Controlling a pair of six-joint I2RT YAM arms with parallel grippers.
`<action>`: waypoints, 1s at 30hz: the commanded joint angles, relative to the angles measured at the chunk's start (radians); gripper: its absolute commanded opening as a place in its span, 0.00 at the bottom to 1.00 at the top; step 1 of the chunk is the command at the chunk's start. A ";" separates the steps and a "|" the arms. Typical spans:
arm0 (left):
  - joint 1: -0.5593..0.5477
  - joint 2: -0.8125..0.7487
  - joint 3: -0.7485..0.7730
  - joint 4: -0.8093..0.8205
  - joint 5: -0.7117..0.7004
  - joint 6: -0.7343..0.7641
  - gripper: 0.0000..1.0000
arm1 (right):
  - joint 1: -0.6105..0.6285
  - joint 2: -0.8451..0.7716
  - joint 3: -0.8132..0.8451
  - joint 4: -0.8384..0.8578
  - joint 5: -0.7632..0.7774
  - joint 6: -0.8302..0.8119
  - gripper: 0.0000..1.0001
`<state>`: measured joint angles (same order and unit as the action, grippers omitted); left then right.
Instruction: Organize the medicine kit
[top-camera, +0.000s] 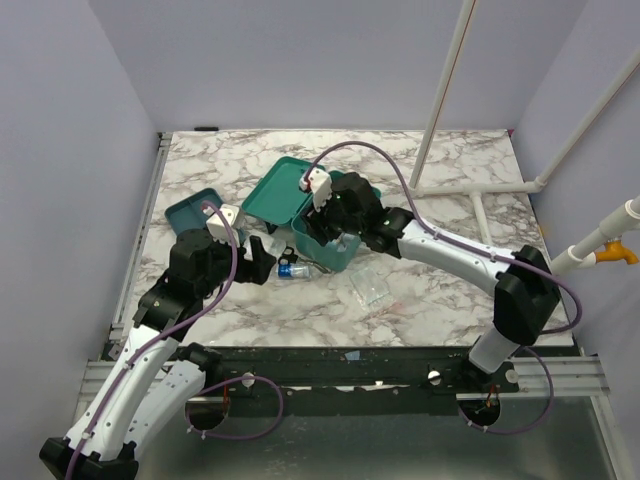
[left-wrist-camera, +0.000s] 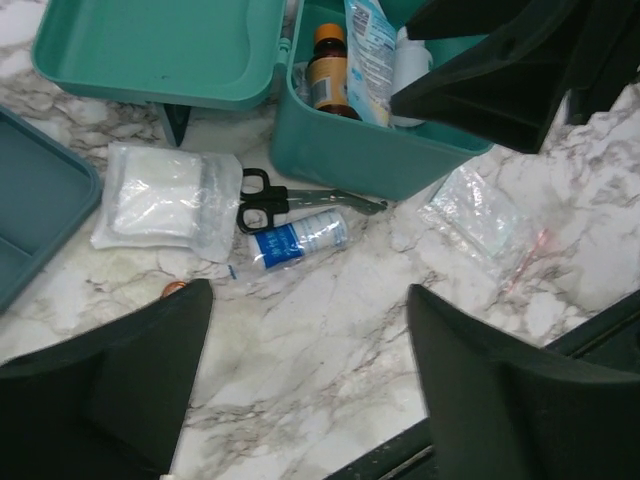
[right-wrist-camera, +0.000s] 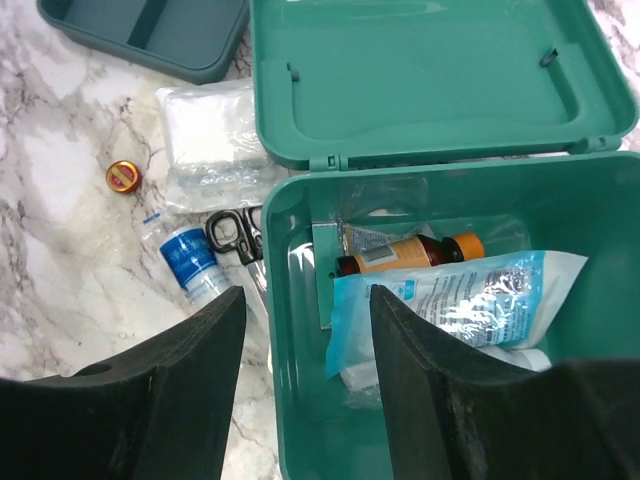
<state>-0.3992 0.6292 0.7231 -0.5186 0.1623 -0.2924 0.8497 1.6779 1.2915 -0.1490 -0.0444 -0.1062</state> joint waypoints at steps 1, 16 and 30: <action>0.000 -0.005 -0.004 -0.010 -0.060 0.009 0.98 | 0.014 -0.091 0.016 -0.073 -0.105 -0.143 0.57; 0.000 -0.110 0.007 -0.041 -0.283 0.001 0.99 | 0.137 -0.126 -0.040 -0.147 -0.301 -0.480 0.72; 0.000 -0.169 0.016 -0.052 -0.344 -0.022 0.99 | 0.220 0.070 -0.062 -0.047 -0.181 -0.590 0.70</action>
<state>-0.3992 0.4812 0.7235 -0.5686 -0.1444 -0.3042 1.0550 1.6878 1.2274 -0.2497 -0.2985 -0.6636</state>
